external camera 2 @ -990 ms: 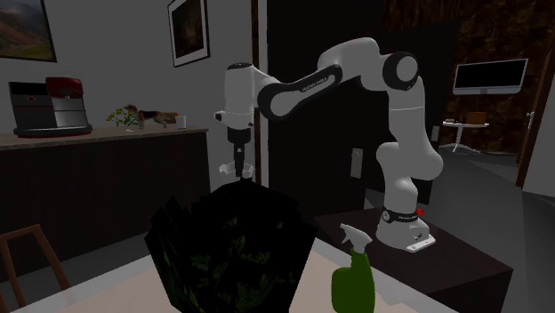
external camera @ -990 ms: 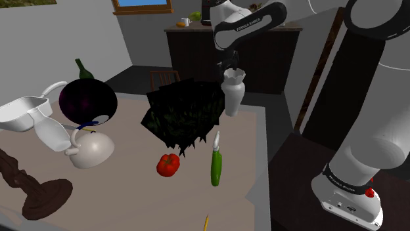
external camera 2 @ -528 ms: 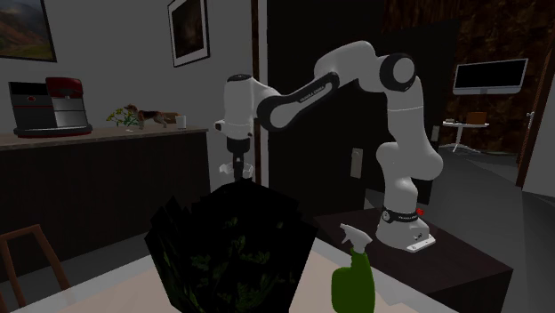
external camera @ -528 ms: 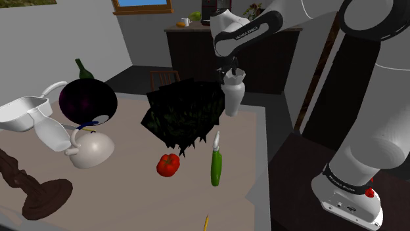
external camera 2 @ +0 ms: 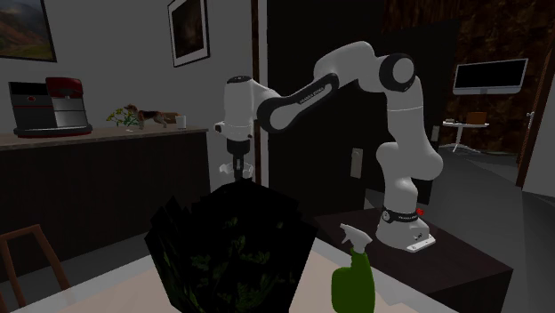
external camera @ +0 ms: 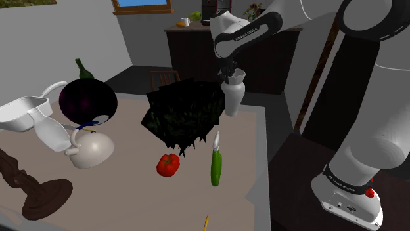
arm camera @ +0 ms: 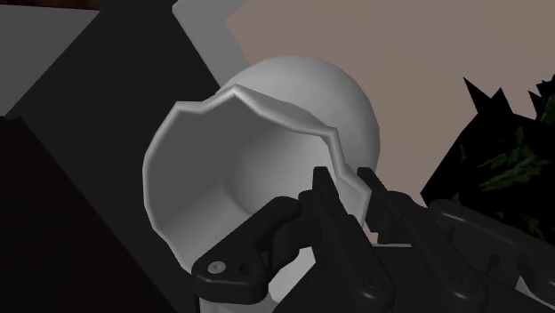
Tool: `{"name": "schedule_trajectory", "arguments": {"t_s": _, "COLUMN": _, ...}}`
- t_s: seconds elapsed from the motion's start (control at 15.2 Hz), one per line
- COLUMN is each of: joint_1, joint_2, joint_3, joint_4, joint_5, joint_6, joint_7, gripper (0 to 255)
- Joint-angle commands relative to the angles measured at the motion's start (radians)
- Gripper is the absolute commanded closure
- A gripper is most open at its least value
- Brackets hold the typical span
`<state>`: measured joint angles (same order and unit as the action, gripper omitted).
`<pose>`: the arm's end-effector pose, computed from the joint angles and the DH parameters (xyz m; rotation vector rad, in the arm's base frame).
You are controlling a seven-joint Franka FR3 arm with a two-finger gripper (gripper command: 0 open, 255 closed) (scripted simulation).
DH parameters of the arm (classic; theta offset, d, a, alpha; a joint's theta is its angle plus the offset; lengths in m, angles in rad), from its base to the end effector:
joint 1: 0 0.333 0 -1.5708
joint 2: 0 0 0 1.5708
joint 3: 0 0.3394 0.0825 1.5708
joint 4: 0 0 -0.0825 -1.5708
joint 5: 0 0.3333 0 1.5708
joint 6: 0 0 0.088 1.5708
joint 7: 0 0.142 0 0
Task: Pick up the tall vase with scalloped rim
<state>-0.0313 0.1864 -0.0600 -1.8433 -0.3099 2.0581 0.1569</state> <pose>0.5685 -0.0760 0.4422 2.8515 -0.1496 0.0535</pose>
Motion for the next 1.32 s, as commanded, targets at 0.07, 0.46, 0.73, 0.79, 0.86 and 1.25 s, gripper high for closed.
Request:
{"name": "schedule_trajectory", "arguments": {"t_s": 0.07, "joint_1": 0.000, "joint_2": 0.001, "joint_3": 0.000, "joint_4": 0.000, "joint_5": 0.000, "joint_6": 0.000, "joint_7": 0.000, "gripper": 255}}
{"name": "schedule_trajectory", "arguments": {"t_s": 0.46, "joint_1": 0.002, "joint_2": -0.016, "joint_3": 0.002, "joint_4": 0.040, "joint_5": 0.007, "joint_6": -0.055, "joint_7": -0.014, "gripper": 255}}
{"name": "schedule_trajectory", "arguments": {"t_s": 0.73, "joint_1": 0.003, "joint_2": -0.027, "joint_3": 0.003, "joint_4": 0.078, "joint_5": 0.012, "joint_6": -0.104, "joint_7": -0.028, "gripper": 255}}
{"name": "schedule_trajectory", "arguments": {"t_s": 0.79, "joint_1": 0.003, "joint_2": -0.029, "joint_3": 0.003, "joint_4": 0.089, "joint_5": 0.014, "joint_6": -0.116, "joint_7": -0.031, "gripper": 255}}
{"name": "schedule_trajectory", "arguments": {"t_s": 0.86, "joint_1": 0.004, "joint_2": -0.031, "joint_3": 0.004, "joint_4": 0.099, "joint_5": 0.015, "joint_6": -0.128, "joint_7": -0.035, "gripper": 255}}
{"name": "schedule_trajectory", "arguments": {"t_s": 1.25, "joint_1": 0.005, "joint_2": -0.038, "joint_3": 0.005, "joint_4": 0.145, "joint_5": 0.020, "joint_6": -0.179, "joint_7": -0.049, "gripper": 255}}
